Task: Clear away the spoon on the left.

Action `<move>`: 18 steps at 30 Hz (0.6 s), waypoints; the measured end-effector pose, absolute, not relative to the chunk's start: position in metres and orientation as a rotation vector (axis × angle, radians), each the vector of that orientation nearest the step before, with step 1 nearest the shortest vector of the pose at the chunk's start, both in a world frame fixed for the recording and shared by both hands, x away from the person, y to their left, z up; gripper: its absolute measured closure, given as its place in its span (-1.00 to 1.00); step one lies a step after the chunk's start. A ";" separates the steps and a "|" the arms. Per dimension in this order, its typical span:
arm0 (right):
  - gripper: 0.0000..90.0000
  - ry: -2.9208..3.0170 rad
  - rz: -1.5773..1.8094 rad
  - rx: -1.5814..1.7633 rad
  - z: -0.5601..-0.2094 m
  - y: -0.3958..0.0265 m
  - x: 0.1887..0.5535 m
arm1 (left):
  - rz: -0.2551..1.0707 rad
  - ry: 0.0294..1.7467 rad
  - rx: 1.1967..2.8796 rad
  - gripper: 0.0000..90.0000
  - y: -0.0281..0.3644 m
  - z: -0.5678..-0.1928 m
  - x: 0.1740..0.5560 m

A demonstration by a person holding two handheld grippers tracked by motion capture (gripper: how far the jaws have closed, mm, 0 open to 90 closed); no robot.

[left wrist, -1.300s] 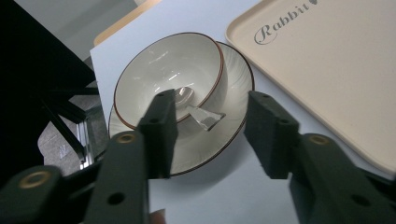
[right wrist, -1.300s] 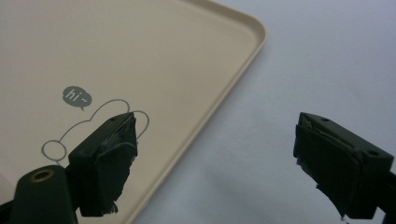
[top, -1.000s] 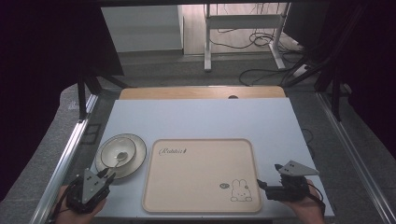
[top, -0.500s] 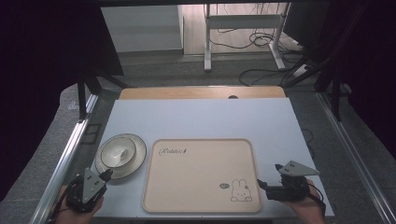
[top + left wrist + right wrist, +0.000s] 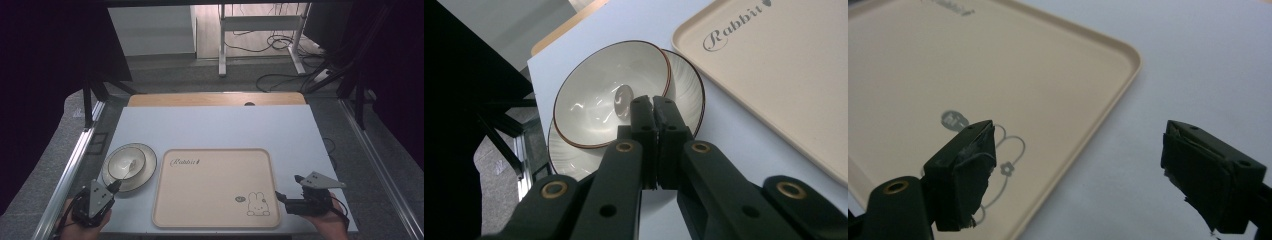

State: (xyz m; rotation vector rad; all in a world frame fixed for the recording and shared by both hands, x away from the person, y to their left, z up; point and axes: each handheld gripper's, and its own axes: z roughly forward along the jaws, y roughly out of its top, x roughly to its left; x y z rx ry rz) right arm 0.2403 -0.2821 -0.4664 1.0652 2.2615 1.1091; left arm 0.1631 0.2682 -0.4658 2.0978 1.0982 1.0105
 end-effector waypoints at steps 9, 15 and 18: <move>-0.67 2.220 1.142 1.065 -0.448 -0.268 0.237 | 1.013 1.090 2.101 1.00 0.266 -0.465 0.164; -0.64 2.196 1.175 1.062 -0.441 -0.260 0.234 | 1.009 1.095 2.089 1.00 0.269 -0.465 0.164; -0.62 2.198 1.170 1.065 -0.441 -0.260 0.234 | 1.014 1.103 2.076 1.00 0.271 -0.465 0.165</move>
